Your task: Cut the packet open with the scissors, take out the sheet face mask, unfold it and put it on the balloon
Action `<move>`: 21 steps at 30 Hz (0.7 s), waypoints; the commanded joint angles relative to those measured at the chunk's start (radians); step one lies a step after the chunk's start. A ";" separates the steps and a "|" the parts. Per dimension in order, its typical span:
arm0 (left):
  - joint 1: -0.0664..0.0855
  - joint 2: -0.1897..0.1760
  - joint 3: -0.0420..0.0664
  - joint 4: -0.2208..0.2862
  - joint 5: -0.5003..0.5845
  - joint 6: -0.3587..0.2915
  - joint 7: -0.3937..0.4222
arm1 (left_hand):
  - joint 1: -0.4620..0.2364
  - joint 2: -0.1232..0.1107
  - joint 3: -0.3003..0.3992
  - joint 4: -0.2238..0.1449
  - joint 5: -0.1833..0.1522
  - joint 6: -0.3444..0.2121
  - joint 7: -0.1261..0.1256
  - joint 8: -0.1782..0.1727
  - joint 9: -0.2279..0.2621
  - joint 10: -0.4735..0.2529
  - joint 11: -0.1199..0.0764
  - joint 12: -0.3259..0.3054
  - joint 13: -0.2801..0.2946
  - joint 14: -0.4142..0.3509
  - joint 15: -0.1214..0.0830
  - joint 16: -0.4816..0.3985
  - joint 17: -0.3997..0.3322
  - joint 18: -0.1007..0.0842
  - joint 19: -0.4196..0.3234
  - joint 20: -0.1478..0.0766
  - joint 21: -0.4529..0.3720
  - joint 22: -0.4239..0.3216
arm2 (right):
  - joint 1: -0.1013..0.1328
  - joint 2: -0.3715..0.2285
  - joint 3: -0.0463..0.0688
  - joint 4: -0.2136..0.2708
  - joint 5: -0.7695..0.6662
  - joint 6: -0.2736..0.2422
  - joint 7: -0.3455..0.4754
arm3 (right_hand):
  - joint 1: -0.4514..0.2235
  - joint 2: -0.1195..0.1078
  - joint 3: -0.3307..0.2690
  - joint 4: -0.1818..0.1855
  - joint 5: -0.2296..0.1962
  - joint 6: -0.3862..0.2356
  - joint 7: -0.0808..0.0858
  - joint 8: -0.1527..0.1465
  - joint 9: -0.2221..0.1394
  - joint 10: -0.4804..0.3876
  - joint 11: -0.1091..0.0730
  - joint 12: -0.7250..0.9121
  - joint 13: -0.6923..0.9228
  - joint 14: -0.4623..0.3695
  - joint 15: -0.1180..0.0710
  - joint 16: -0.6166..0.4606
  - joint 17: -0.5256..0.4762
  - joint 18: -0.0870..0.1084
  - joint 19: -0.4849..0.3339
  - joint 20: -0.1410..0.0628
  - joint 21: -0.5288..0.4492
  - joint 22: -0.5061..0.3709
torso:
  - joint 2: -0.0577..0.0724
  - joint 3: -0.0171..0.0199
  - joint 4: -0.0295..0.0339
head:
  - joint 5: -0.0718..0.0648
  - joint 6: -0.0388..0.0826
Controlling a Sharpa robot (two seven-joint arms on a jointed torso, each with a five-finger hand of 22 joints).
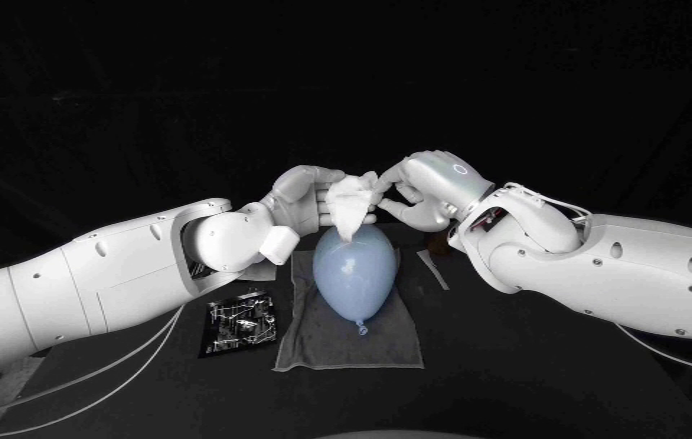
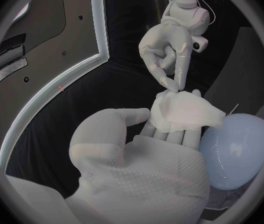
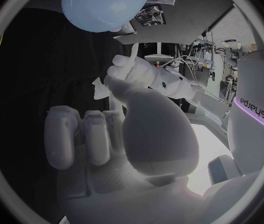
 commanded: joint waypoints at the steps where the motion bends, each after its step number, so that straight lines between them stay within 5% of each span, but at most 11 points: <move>1: 0.002 0.002 0.002 -0.002 -0.001 0.011 0.030 | 0.009 0.002 0.005 0.002 -0.001 -0.001 0.073 -0.003 -0.001 0.002 0.007 -0.005 -0.004 0.007 -0.001 0.002 0.001 0.007 0.009 0.001 0.006 0.001 | -0.001 -0.013 0.000 0.011 0.008 -0.015 0.028 | -0.013 -0.001 0.008 0.000 0.001 -0.006 -0.001 0.004 0.003 0.103 -0.010 0.006 0.261 0.106 -0.008 0.004 0.263 -0.009 0.035 -0.008 0.005 0.155 | 0.000 -0.0003 -0.0009 | 0.000 -0.001; 13: 0.002 0.002 0.002 -0.007 -0.001 0.008 0.028 | 0.017 0.001 0.006 0.004 -0.001 -0.001 0.074 -0.005 -0.001 0.002 0.007 -0.005 -0.004 0.008 -0.001 0.002 0.001 0.007 0.012 0.001 0.006 0.001 | -0.003 -0.049 0.000 0.020 0.094 -0.027 0.122 | -0.023 -0.002 0.018 -0.002 0.000 -0.011 -0.002 0.011 0.012 0.103 -0.010 0.005 0.261 0.106 -0.008 0.004 0.263 -0.010 0.036 -0.009 0.008 0.158 | 0.000 -0.0003 0.0004 | 0.000 -0.004; 21: 0.002 0.003 0.002 -0.005 -0.002 0.008 0.022 | 0.021 0.000 0.006 0.006 -0.001 -0.001 0.074 -0.006 -0.001 0.002 0.008 -0.006 -0.005 0.008 0.000 0.001 0.001 0.007 0.012 0.001 0.005 0.001 | -0.004 -0.049 0.000 0.029 0.207 -0.157 0.264 | -0.057 -0.010 0.011 0.008 0.003 -0.084 0.014 -0.008 0.027 0.097 0.002 -0.011 0.251 0.106 -0.002 0.004 0.263 -0.007 0.029 -0.006 -0.006 0.149 | 0.001 0.0004 0.0019 | 0.003 -0.002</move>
